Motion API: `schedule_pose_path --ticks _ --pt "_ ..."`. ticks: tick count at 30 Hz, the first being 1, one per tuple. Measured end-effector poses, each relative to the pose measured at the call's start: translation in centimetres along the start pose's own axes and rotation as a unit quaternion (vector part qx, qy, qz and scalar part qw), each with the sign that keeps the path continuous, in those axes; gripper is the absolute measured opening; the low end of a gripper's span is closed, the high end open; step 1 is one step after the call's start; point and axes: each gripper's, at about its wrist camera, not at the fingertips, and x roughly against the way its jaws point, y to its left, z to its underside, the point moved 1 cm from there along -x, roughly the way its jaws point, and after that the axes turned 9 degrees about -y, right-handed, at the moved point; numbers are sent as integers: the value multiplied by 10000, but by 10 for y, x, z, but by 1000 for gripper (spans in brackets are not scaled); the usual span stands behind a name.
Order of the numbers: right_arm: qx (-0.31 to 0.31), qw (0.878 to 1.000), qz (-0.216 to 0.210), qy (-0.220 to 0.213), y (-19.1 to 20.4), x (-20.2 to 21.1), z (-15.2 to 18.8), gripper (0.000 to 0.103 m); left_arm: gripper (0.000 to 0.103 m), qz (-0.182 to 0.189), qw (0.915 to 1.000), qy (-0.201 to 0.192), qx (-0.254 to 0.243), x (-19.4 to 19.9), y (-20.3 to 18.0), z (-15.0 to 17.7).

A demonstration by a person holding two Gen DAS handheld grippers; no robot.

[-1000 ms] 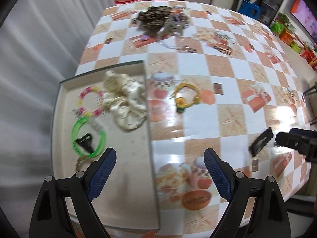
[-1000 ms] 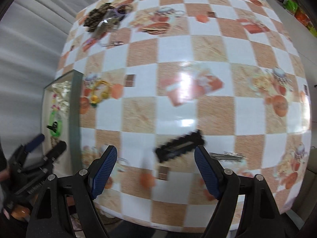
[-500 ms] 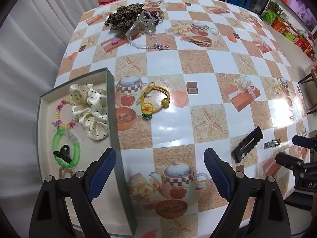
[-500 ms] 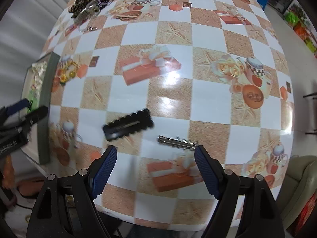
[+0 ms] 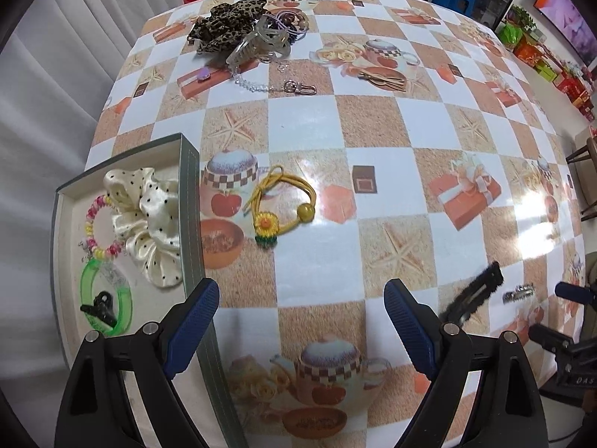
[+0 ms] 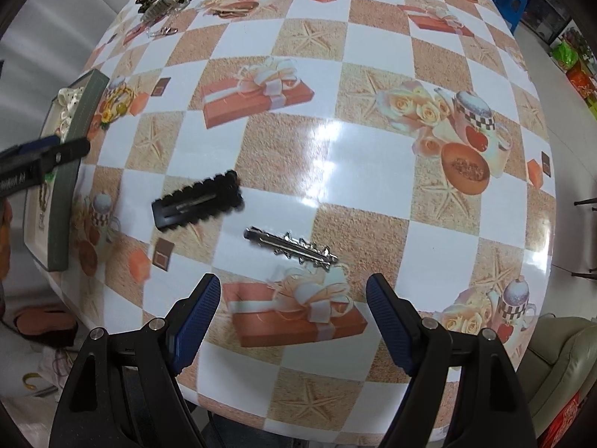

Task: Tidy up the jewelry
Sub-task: 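Grasp the silver toothed barrette with the right gripper while the left gripper grasps the yellow sunflower hair tie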

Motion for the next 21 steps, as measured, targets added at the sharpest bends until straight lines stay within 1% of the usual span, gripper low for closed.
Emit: schedule_pose_path --ticks 6,10,16,21 --pt "229 9997 0 18 -3 -6 3 83 94 -112 9999 -13 -66 -19 -4 -9" --pt "472 9988 112 -43 -2 -9 0 83 94 -178 9998 -7 -47 -31 -5 -17" --pt "1114 9937 126 -82 12 -18 -9 83 94 -351 9993 -43 117 -47 1 -29" --pt "1605 9869 141 -83 27 -29 -14 81 94 -453 9986 84 261 -65 9 -33"
